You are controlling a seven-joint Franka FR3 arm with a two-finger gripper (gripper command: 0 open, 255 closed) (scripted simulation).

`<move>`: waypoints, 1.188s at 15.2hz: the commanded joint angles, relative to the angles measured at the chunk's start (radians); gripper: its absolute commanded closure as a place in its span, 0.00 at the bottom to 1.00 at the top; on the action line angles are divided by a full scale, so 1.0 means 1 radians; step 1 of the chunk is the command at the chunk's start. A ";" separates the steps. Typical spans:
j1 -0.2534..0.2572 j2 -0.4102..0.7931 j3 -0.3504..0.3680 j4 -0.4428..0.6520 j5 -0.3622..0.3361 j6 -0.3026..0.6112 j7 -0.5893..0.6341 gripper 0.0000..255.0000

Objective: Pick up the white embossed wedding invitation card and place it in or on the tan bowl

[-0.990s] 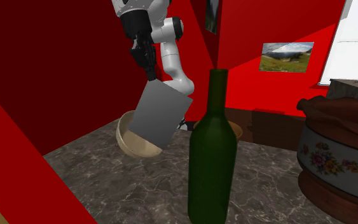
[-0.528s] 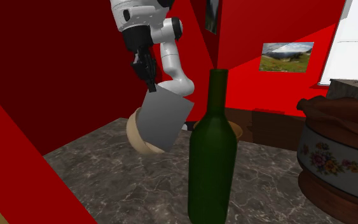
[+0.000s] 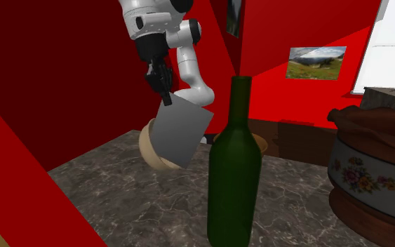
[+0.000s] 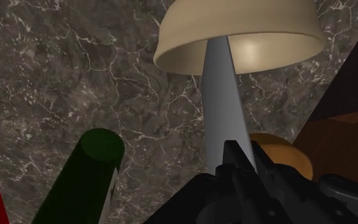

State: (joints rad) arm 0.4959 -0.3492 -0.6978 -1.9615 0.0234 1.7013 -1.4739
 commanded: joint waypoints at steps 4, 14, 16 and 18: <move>-0.001 0.001 0.000 -0.016 -0.003 0.004 0.000 0.00; 0.007 0.035 -0.018 0.147 0.013 -0.133 -0.012 0.00; 0.007 0.035 -0.018 0.147 0.013 -0.133 -0.012 0.00; 0.007 0.035 -0.018 0.147 0.013 -0.133 -0.012 0.00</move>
